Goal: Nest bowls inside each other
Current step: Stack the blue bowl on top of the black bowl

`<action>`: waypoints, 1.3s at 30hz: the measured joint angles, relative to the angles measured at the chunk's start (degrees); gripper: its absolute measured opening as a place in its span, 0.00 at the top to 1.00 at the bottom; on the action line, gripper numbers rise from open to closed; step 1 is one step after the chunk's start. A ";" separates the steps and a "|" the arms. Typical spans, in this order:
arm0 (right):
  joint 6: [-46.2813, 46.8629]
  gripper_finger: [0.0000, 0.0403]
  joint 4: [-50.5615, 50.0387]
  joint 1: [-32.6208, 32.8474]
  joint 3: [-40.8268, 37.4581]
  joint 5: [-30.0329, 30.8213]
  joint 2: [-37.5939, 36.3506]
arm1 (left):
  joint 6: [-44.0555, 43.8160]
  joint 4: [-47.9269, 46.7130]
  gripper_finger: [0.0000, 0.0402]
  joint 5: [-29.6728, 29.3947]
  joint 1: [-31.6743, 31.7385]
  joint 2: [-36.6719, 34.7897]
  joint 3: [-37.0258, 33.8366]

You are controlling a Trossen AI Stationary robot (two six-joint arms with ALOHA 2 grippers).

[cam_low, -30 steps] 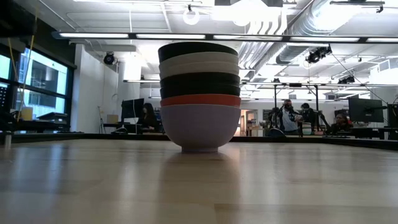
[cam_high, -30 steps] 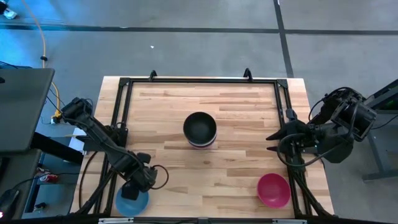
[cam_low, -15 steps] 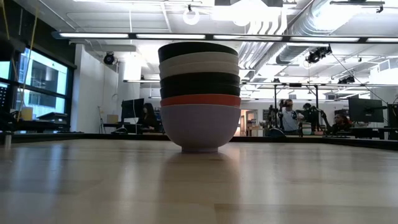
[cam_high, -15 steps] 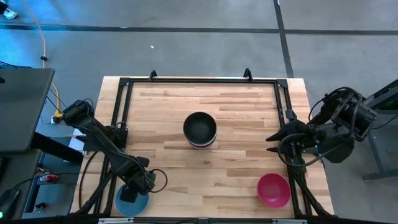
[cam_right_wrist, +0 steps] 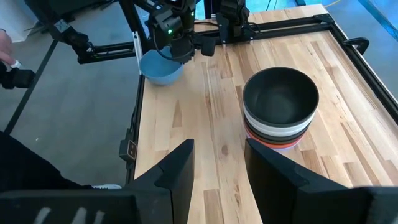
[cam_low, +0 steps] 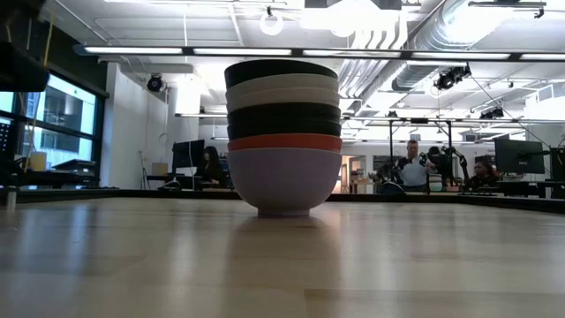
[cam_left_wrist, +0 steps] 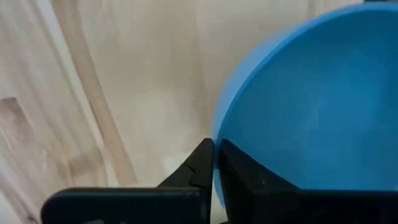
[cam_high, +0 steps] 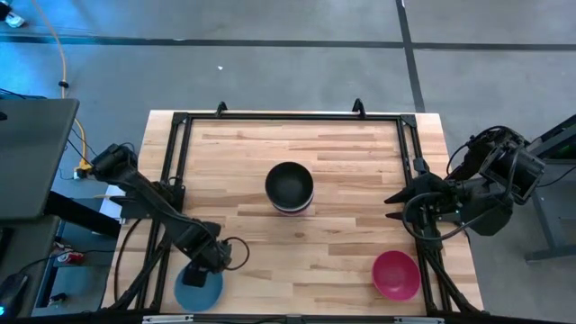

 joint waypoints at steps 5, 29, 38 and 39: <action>0.00 0.67 0.02 0.00 0.00 0.02 0.00 | -0.74 -0.05 0.99 0.45 3.62 0.00 0.00; 2.99 0.67 -0.13 3.83 0.02 0.75 2.27 | -5.07 -2.14 1.00 10.70 29.29 -4.45 3.36; 2.10 0.67 -0.37 4.83 0.02 3.75 2.29 | -5.28 -15.67 1.00 8.12 31.65 -7.12 15.56; 1.97 0.67 -0.40 4.83 0.02 3.88 2.29 | -4.58 -17.42 1.00 7.42 32.06 -7.06 17.48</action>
